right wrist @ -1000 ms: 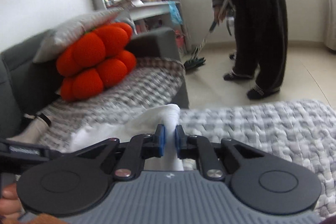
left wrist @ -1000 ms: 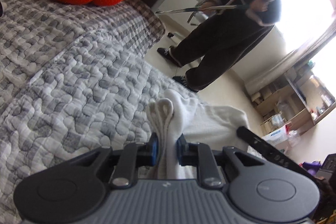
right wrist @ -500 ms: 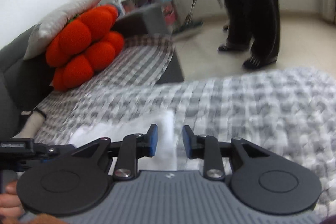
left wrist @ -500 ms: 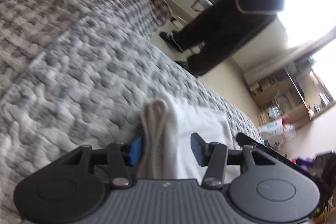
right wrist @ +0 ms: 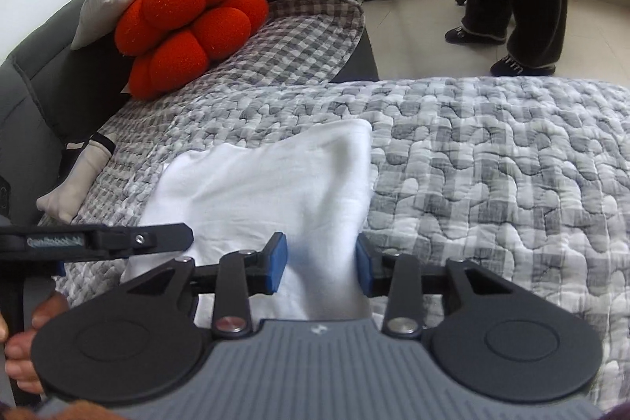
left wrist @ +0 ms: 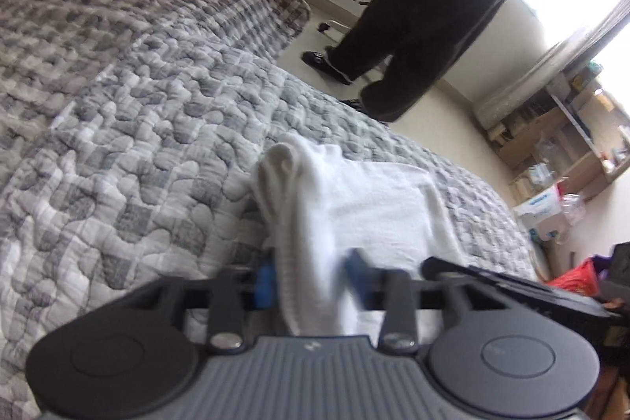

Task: Fold clothes
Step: 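Lift the white bundle off the bed with both grippers, then carry the held bundle with both grippers toward the grey sofa seat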

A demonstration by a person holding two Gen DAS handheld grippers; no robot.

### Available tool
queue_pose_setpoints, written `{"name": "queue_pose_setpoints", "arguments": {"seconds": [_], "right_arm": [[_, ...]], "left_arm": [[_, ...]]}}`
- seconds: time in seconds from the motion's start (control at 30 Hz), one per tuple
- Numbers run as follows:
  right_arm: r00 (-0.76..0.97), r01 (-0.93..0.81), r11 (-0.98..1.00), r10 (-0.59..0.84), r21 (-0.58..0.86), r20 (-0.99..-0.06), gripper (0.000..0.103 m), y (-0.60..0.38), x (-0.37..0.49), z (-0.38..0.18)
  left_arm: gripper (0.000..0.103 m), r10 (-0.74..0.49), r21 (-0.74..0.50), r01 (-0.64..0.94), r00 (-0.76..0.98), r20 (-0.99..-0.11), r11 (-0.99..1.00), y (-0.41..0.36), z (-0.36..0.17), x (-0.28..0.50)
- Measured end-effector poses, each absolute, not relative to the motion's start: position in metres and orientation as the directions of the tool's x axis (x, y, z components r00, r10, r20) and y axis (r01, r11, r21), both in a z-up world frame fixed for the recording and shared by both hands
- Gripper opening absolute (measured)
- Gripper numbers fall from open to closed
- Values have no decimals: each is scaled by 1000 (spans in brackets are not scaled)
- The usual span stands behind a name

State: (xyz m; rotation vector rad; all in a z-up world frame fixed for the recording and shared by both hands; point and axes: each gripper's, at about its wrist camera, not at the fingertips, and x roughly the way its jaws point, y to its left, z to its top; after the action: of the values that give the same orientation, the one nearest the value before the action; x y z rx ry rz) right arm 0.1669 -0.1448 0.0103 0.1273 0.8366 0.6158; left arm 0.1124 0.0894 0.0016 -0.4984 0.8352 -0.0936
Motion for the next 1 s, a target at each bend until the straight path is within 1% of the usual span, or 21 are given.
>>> {"name": "queue_pose_setpoints", "arguments": {"seconds": [0.03,0.13,0.2,0.27,0.37,0.43,0.5,0.53,0.57,0.6,0.63,0.67,0.73,0.77,1.0], "right_arm": [[511,-460,819,560,343,-652,29,-146,166,12],[510,-452,819,562,353,-651,30,-148,167,14],[502,-439,825,554,356,-665,32,-150,170,11],[486,-439,818,564,371,-668,34,-153,172,7],[471,-455,800,589,392,-657,36,-158,174,3],[469,-476,781,614,404,-635,36,-161,175,-1],[477,-483,773,626,411,-617,36,-161,175,-4],[483,-481,778,620,405,-618,36,-159,174,-3],[489,-476,786,609,394,-624,38,-155,173,-1],[496,-471,795,598,383,-630,38,-152,171,1],[505,-472,802,587,367,-633,35,-149,168,2],[516,-475,808,576,348,-634,31,-144,165,4],[536,-477,820,557,317,-635,24,-137,159,8],[542,-474,823,554,314,-632,22,-135,157,11],[589,-494,816,568,300,-574,19,-130,142,31]], "left_arm": [[24,-265,-457,-118,677,-687,881,89,2,112],[25,-258,-455,-123,681,-685,882,89,2,111],[29,-269,-471,-127,680,-683,873,91,0,111],[42,-284,-488,-126,679,-677,864,92,-2,110],[50,-285,-484,-116,681,-674,867,86,0,110],[51,-271,-467,-112,688,-673,877,80,0,109],[49,-268,-467,-112,693,-669,877,81,2,109],[46,-267,-468,-112,696,-667,877,81,4,109],[35,-266,-469,-112,698,-665,876,82,5,108],[30,-265,-469,-113,700,-663,876,82,6,108],[23,-264,-470,-113,703,-660,875,83,8,108],[20,-263,-471,-113,705,-658,875,83,9,108],[19,-262,-473,-113,710,-654,874,84,12,107],[18,-261,-473,-114,712,-652,873,85,13,107],[18,-239,-482,-123,746,-622,868,90,29,101]]}}
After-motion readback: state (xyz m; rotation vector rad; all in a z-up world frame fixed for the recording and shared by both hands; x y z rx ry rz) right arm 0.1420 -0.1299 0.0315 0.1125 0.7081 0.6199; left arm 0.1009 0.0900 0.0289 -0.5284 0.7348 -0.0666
